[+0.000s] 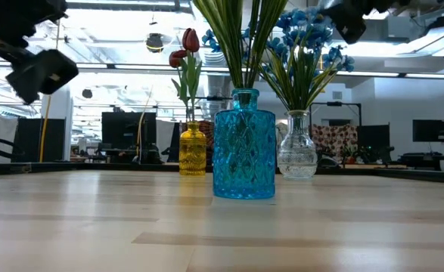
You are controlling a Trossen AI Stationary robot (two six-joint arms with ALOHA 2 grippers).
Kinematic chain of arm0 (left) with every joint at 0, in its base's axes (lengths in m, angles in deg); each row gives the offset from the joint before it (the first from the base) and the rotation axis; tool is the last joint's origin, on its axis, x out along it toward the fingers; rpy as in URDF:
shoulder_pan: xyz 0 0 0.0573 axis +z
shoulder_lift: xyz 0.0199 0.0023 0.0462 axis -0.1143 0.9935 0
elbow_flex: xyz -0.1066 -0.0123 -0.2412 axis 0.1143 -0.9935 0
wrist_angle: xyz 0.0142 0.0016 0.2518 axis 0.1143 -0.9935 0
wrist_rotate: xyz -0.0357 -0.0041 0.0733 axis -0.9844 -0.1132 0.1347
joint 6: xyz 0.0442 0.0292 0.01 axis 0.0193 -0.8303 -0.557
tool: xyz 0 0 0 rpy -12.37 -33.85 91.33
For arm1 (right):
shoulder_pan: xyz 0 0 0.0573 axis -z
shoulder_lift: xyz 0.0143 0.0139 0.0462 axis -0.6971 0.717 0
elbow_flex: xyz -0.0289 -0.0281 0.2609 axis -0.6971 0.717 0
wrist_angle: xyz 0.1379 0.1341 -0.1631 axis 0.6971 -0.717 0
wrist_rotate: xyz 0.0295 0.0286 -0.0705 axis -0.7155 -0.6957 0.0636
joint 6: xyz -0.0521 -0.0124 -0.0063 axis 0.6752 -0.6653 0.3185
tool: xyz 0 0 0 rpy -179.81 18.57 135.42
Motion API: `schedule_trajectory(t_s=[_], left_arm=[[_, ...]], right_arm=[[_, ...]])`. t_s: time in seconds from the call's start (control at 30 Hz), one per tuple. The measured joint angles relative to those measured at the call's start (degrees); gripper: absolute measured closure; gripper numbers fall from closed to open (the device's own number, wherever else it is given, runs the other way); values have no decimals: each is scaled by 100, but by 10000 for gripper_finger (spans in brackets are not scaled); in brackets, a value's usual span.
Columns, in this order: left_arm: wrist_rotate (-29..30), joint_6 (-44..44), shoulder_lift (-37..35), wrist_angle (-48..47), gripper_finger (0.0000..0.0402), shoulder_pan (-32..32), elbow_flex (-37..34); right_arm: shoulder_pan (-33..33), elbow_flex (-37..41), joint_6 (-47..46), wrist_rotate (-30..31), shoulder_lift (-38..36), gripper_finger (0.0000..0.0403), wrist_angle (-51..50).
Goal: Sort flowers into vase by color
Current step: Put the orange flowers into the blue vase
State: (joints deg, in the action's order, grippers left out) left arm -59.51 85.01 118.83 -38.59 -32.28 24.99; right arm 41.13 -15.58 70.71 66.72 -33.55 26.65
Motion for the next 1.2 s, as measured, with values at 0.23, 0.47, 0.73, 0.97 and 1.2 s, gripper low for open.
schedule_trajectory(t_s=[0.23, 0.47, 0.73, 0.97, 1.2], left_arm=[[51, -23, 1265, -2051, 152, -575, 1111], [-238, -578, 2489, -3358, 152, -1026, 1685], [-290, -1284, 3546, -3376, 152, -1429, 1699], [-121, -1563, 3946, -3005, 152, -1633, 1700], [7, -1568, 3954, -2509, 152, -1703, 1704]], right_arm=[[-335, 0, 0, 4, 199, 168, -426], [-800, 0, 0, 7, 680, 168, -423], [-1224, 0, -105, 9, 1203, 168, -423], [-1446, 0, -586, 34, 1355, 168, -427], [-1619, 0, -704, 232, 1341, 168, -415]])
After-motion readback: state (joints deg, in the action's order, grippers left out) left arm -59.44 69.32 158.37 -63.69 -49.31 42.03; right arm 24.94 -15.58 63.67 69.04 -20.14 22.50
